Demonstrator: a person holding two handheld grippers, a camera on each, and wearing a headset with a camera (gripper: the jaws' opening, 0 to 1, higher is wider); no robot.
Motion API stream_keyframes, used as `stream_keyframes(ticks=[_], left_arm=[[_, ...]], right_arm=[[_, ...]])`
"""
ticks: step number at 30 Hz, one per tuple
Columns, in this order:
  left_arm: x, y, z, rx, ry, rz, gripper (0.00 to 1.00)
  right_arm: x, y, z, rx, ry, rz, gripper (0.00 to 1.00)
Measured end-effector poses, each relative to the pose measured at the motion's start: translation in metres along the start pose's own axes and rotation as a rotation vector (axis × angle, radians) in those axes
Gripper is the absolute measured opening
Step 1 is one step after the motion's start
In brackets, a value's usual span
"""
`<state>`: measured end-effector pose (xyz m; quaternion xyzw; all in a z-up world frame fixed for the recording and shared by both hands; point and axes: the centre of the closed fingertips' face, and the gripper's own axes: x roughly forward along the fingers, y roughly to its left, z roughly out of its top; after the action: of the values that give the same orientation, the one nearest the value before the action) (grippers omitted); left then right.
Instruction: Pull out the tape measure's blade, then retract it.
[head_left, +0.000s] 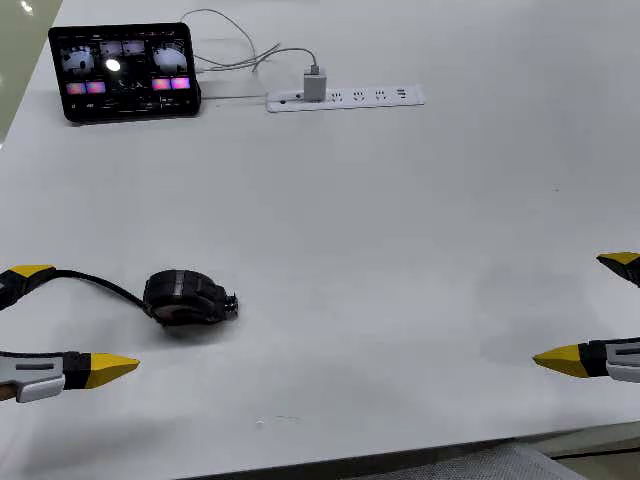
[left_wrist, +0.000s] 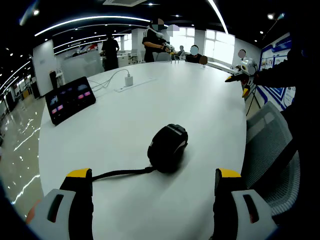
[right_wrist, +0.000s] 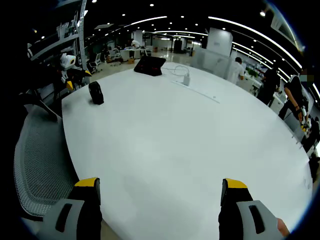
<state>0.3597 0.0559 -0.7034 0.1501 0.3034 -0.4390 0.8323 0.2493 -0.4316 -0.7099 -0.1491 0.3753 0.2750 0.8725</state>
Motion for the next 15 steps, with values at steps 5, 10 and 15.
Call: stream_keyframes(ticks=[5, 10, 15], left_arm=[[-0.0037, 0.0008, -0.0058, 0.006, 0.017, -0.001, 0.99], [-0.0066, 0.0028, -0.0063, 0.004, 0.018, 0.006, 0.99], [-0.0052, 0.0006, -0.0048, 0.015, 0.018, 0.002, 0.99]], right_arm=[[-0.0024, -0.0005, -0.0017, -0.006, 0.007, 0.002, 0.99], [-0.0052, -0.0042, -0.0010, -0.006, 0.005, -0.004, 0.99], [-0.0064, -0.0028, -0.0006, -0.013, 0.000, 0.002, 0.99]])
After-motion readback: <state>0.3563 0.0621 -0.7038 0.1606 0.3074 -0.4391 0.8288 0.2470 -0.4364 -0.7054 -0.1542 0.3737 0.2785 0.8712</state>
